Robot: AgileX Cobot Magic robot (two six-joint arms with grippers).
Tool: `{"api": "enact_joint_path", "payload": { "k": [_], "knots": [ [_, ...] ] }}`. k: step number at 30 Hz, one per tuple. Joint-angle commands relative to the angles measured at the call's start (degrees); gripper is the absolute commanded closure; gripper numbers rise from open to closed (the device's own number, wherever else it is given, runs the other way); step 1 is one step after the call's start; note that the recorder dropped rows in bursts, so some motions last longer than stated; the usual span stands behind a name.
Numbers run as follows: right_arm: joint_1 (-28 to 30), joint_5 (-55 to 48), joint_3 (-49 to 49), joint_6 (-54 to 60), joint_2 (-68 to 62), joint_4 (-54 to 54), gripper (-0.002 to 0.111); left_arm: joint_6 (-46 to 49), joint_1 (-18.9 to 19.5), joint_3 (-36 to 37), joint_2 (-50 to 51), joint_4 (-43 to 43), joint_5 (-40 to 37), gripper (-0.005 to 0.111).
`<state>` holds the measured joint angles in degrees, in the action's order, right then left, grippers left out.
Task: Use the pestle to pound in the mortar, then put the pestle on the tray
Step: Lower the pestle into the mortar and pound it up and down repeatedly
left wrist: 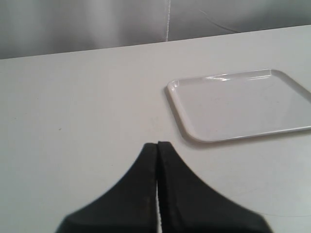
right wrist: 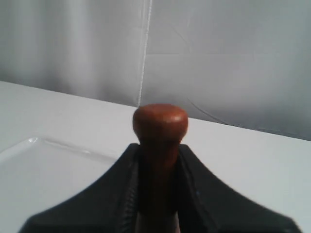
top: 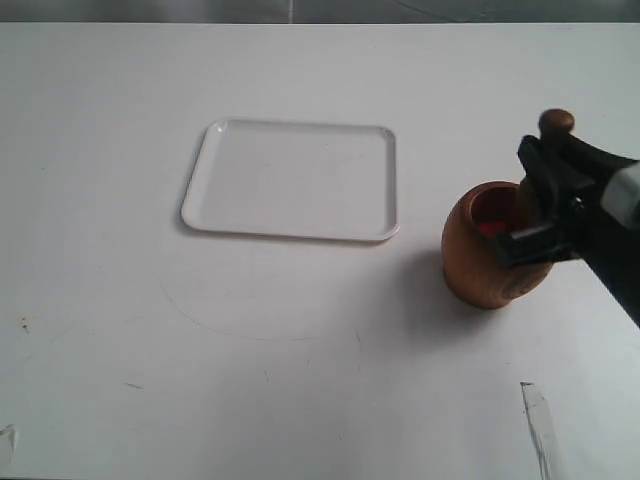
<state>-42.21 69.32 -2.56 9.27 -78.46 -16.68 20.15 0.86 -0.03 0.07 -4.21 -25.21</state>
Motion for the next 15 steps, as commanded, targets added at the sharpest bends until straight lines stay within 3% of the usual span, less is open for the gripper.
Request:
{"api": "enact_joint_path", "payload": {
  "k": [1,8,15],
  "knots": [
    [0.2,0.6,2.6,2.3,5.4,2.4,0.108,-0.5,-0.4,0.0,-0.1,0.4,0.2,0.107],
    [0.2,0.6,-2.8,2.9,6.7,1.7,0.108,-0.5,-0.4,0.0,-0.1,0.4,0.2,0.107],
    [0.2,0.6,-3.9,1.5,-3.3,1.5,0.108,-0.5,-0.4,0.0,-0.1,0.4,0.2,0.107]
  ]
}}
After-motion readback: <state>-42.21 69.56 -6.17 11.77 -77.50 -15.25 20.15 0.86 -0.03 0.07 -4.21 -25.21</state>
